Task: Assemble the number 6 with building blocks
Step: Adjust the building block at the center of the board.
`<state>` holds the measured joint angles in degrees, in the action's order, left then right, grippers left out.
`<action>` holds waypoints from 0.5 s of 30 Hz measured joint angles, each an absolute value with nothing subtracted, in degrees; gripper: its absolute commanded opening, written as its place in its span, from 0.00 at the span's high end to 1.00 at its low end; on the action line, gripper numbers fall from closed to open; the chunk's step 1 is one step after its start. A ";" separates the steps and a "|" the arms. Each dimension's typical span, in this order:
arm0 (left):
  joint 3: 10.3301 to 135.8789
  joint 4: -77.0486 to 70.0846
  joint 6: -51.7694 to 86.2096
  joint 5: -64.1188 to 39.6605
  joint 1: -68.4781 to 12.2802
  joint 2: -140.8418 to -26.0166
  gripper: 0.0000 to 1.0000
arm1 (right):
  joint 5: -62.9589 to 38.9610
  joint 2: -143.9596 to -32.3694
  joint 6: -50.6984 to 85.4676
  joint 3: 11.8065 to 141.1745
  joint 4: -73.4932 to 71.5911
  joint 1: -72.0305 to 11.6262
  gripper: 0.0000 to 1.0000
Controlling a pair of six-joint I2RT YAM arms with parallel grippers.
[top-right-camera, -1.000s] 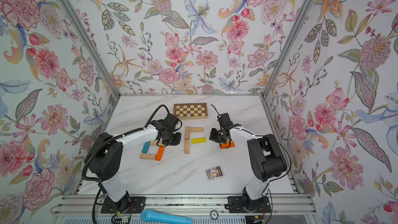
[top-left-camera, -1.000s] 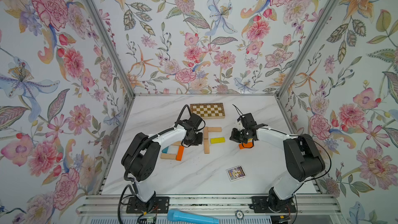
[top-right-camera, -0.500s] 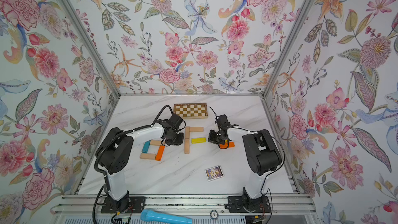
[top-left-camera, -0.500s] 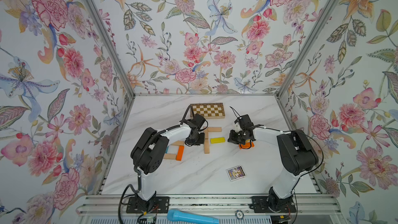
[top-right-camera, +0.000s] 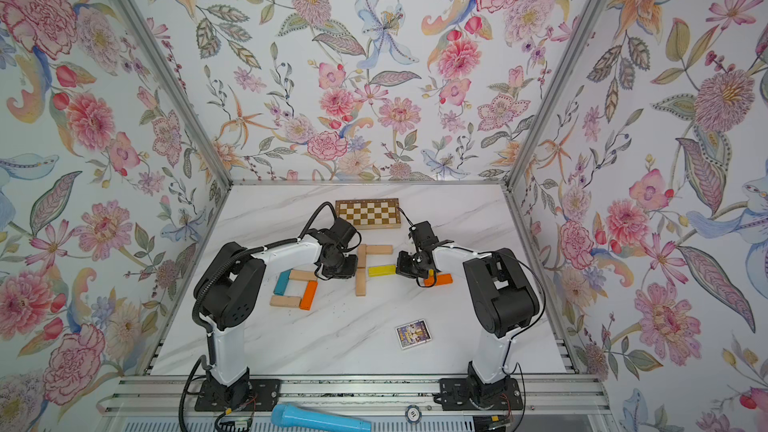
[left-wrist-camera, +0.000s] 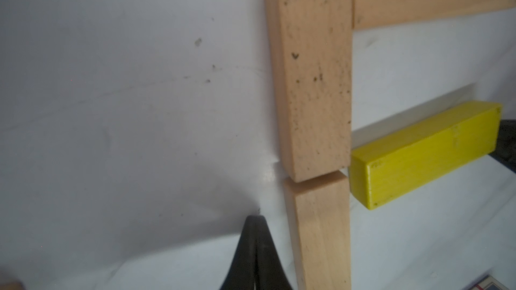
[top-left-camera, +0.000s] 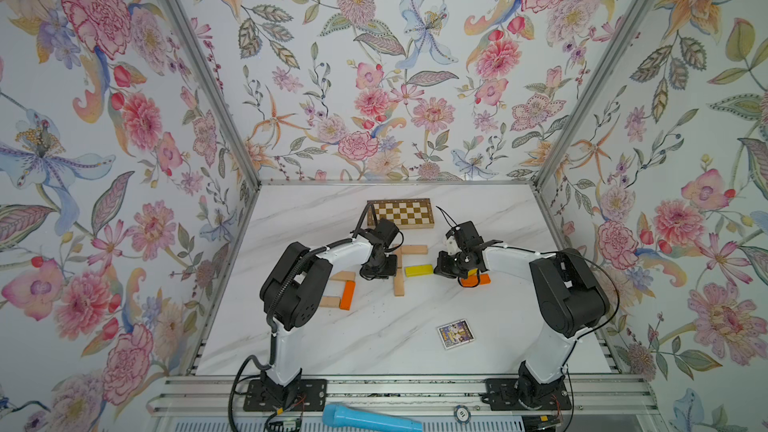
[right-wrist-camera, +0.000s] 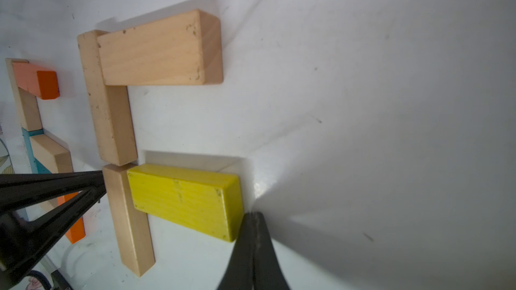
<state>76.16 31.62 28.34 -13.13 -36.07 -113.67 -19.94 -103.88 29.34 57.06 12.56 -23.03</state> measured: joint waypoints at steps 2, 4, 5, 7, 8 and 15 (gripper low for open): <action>76.58 31.64 28.34 -13.15 -36.07 -114.02 0.94 | -19.92 -103.88 29.34 57.06 12.56 -23.03 1.00; 76.86 31.59 28.34 -13.21 -36.07 -114.24 0.94 | -19.92 -103.88 29.34 57.06 12.56 -23.09 1.00; 76.93 31.62 28.34 -13.23 -36.07 -114.34 0.94 | -19.90 -103.88 29.34 57.06 12.56 -23.09 1.00; 76.93 31.59 28.34 -13.28 -36.07 -114.34 0.94 | -19.79 -103.88 29.32 57.06 12.56 -23.22 1.00; 76.95 31.59 28.34 -13.28 -36.07 -114.34 0.94 | -19.70 -103.88 29.32 57.08 12.53 -23.35 1.00; 77.67 31.57 28.36 -13.30 -36.07 -114.87 0.95 | -19.07 -104.05 29.30 57.34 12.34 -24.53 1.00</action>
